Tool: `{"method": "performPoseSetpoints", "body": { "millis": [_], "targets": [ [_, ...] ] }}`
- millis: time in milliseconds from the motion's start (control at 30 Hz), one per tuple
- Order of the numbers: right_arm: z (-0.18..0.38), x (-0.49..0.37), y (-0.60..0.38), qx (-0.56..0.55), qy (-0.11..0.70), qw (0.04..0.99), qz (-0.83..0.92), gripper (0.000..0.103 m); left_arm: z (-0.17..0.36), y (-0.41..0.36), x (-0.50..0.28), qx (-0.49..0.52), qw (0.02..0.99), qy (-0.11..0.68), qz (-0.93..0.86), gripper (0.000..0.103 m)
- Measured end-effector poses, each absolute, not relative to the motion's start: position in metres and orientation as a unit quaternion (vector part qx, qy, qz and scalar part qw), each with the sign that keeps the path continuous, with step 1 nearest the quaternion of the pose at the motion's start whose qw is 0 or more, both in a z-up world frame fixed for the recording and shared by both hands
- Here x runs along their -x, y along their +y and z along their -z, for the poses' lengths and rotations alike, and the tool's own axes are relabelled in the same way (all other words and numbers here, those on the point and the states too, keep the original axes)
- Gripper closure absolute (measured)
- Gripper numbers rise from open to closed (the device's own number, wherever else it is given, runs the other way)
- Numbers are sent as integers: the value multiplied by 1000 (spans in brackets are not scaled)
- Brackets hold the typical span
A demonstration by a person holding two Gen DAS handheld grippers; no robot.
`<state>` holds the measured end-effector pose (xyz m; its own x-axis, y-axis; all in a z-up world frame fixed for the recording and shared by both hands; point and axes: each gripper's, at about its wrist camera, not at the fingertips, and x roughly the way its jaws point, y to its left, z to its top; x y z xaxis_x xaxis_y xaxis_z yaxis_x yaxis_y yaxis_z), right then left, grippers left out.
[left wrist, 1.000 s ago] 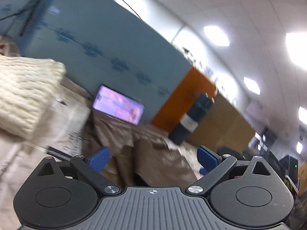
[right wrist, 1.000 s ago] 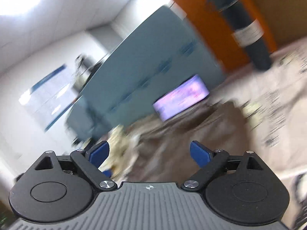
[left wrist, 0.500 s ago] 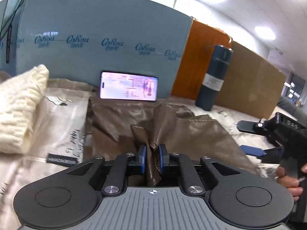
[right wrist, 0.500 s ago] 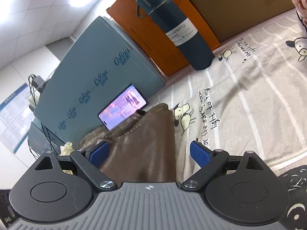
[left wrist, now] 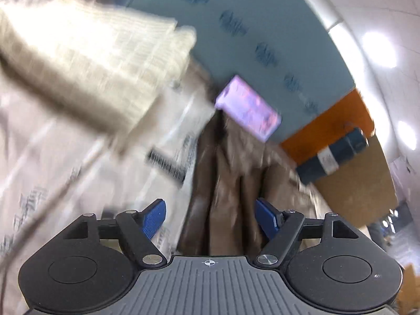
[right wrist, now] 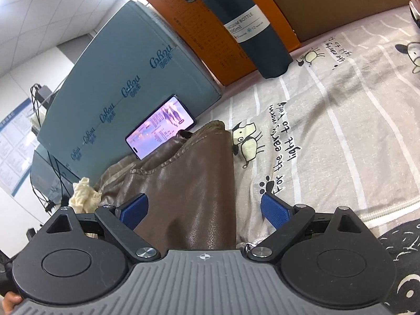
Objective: Fold clothes
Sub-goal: 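Lift the jacket with both grippers and fold it toward the other gripper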
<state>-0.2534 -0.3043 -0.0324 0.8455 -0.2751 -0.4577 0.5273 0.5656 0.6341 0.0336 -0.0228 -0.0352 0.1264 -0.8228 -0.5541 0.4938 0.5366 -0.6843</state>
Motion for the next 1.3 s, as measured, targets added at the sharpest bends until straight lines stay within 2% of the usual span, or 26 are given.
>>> {"method": "performPoseSetpoints", "body": {
  "millis": [100, 333, 433, 600, 667, 733, 800, 833, 900, 933, 1100, 1300],
  "targets": [
    [32, 252, -304, -401, 159, 873, 227, 6, 37, -11, -22, 186, 711, 499, 460, 18],
    [34, 251, -306, -416, 155, 870, 216, 6, 47, -24, -4, 210, 664, 525, 490, 13],
    [34, 248, -303, -417, 159, 871, 203, 6, 48, -47, -6, 218, 679, 499, 493, 9],
    [36, 243, -301, -422, 164, 874, 177, 11, 48, -78, -2, 233, 726, 442, 472, 10],
    [36, 243, -300, -420, 164, 875, 177, 12, 48, -81, 4, 218, 745, 416, 473, 19],
    [37, 242, -299, -420, 161, 875, 179, 16, 50, -79, 4, 206, 757, 403, 472, 43],
    [38, 243, -298, -420, 153, 874, 190, 30, 55, -80, 0, 205, 756, 399, 476, 54],
    [40, 244, -297, -422, 148, 872, 200, 35, 56, -82, -2, 208, 754, 399, 479, 63],
    [42, 245, -297, -422, 144, 870, 212, 54, 59, -84, -5, 209, 752, 396, 484, 73],
    [44, 245, -298, -424, 143, 868, 214, 58, 59, -85, -4, 207, 753, 394, 486, 77],
    [44, 256, -303, -459, 104, 864, 179, 83, 48, -77, 6, 201, 762, 350, 506, 85],
    [20, 257, -287, -458, 70, 877, 124, 88, 21, -50, 19, 203, 778, 286, 521, 87]
  ]
}}
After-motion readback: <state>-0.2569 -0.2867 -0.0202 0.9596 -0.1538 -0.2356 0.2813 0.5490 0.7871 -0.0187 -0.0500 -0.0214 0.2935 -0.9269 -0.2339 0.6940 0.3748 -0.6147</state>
